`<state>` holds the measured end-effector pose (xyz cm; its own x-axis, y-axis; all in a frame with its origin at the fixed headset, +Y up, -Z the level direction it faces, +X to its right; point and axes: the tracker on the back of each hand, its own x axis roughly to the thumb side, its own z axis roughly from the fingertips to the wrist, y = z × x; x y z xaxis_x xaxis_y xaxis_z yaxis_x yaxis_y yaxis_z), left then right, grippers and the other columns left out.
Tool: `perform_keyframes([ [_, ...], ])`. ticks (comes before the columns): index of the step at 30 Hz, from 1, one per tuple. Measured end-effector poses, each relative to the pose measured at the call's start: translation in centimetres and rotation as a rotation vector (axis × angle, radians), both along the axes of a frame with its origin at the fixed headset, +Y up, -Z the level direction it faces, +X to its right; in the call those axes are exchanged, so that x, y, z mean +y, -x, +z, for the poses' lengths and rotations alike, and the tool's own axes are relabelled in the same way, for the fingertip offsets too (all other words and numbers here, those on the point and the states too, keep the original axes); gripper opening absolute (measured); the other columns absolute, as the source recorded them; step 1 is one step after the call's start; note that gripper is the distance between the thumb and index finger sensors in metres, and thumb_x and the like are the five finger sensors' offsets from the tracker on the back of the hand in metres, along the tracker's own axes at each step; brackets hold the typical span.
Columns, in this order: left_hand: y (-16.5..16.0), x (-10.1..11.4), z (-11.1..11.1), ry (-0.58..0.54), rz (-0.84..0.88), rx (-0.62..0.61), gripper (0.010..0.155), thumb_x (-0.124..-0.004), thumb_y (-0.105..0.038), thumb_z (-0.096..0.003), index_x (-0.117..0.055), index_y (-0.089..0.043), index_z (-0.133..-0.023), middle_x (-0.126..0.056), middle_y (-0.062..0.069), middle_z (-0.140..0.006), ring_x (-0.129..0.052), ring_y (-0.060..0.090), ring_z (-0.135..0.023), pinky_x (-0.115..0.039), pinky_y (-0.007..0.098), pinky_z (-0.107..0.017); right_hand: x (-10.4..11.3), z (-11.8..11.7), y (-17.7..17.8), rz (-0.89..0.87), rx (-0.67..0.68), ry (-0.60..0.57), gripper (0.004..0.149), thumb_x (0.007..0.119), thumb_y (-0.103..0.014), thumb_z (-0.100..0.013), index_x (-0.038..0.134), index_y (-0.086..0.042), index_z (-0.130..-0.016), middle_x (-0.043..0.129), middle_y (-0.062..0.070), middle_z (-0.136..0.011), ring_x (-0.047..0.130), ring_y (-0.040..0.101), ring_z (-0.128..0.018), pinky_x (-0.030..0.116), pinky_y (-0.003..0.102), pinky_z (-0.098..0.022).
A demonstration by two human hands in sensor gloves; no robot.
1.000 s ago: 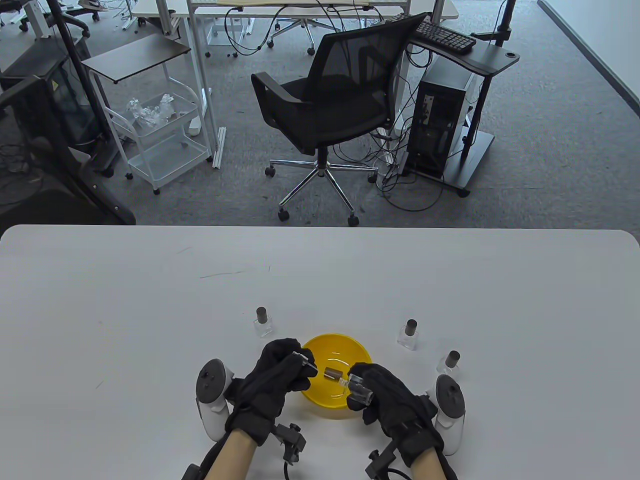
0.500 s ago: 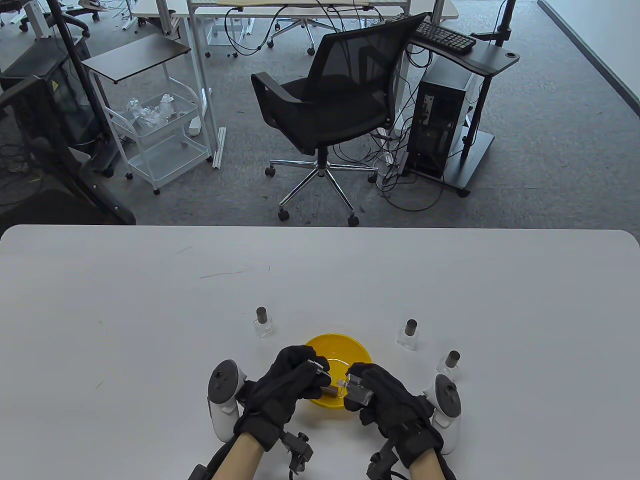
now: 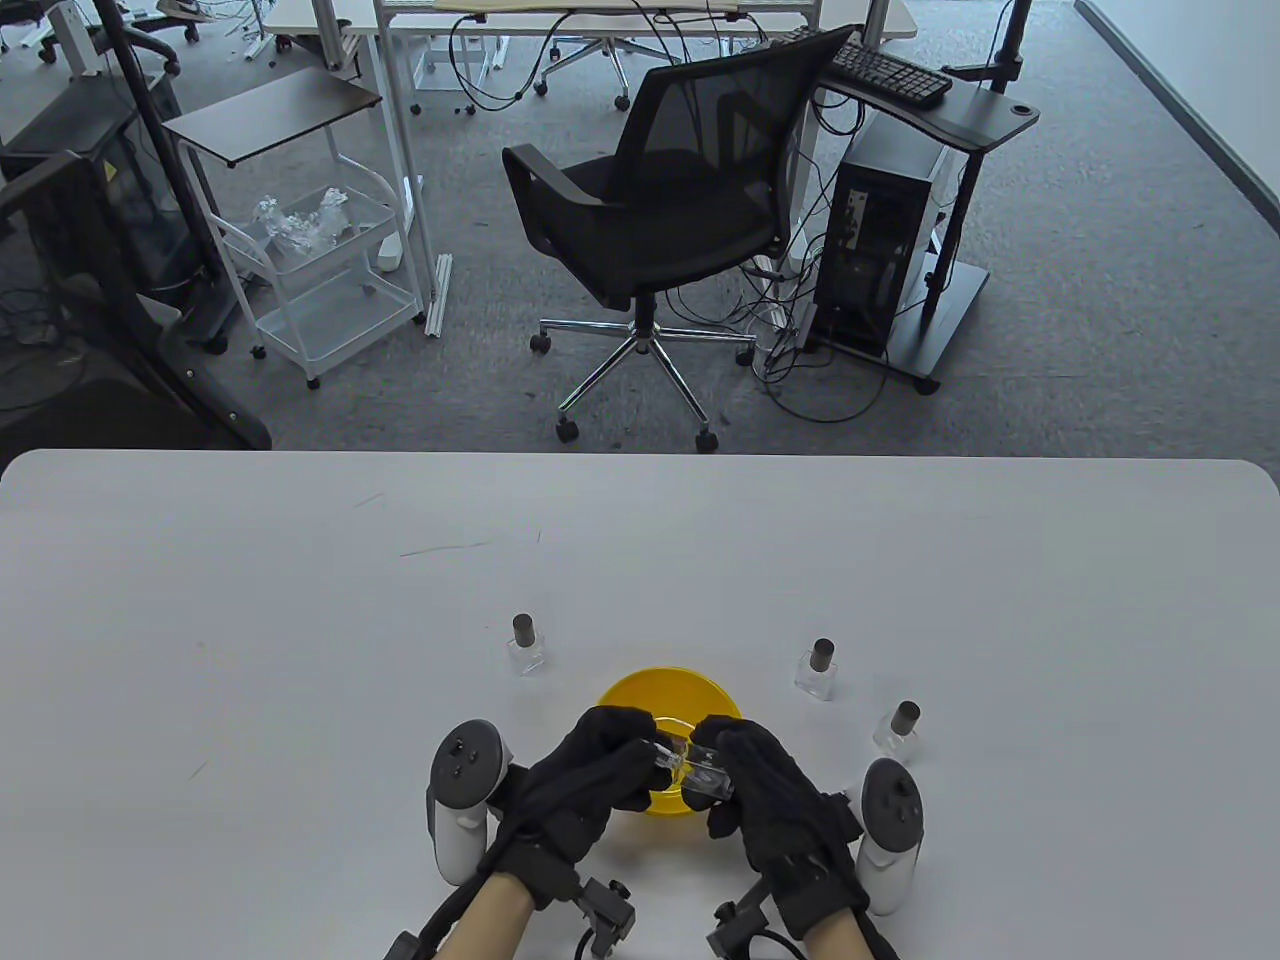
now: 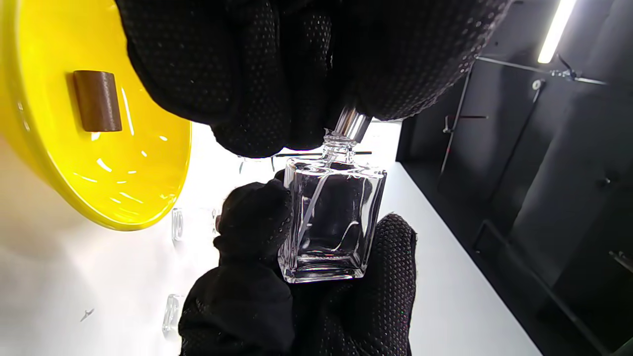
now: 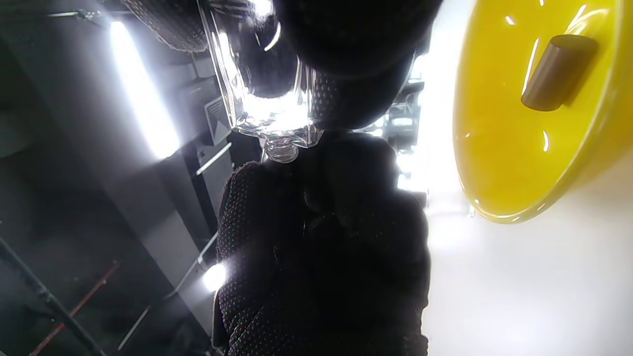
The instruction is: Assemble perfume bottles from components
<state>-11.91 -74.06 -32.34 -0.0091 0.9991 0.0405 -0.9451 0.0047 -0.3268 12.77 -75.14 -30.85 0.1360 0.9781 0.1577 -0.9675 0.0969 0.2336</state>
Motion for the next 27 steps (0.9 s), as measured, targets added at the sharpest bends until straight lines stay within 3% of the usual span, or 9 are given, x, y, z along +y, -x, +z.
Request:
perform_keyframes([
  [15,-0.28,0.27,0.26,-0.028,-0.064,0.041,0.040,-0.083,-0.035,-0.0524,-0.081,-0.030,-0.092,-0.091,0.007,-0.088,-0.098,0.028,-0.069,-0.086,0.039,-0.050,-0.33,0.18,0.17,-0.038,-0.043,0.066,0.043,0.059,-0.042,-0.069,0.064,-0.012,-0.099,0.073,0.013,-0.091,0.090,0.035,-0.059,0.085,0.023,-0.036],
  [22,-0.74,0.69,0.42,-0.131,-0.146,0.018,0.038,-0.087,-0.028,-0.0489,-0.085,-0.034,-0.086,-0.091,0.001,-0.090,-0.100,0.024,-0.069,-0.089,0.035,-0.050,-0.15,0.39,-0.27,0.059,-0.128,0.092,0.052,0.054,-0.048,-0.067,0.065,-0.009,-0.099,0.079,0.014,-0.084,0.097,0.026,-0.045,0.087,0.017,-0.024],
  [27,-0.80,0.81,0.62,-0.152,-0.096,0.034,0.038,-0.089,-0.026,-0.0480,-0.085,-0.040,-0.083,-0.089,-0.009,-0.092,-0.097,0.022,-0.075,-0.087,0.035,-0.054,-0.24,0.32,-0.01,0.000,-0.097,0.131,0.062,0.061,-0.048,-0.064,0.058,0.000,-0.103,0.085,0.014,-0.078,0.102,0.018,-0.038,0.089,0.012,-0.015],
])
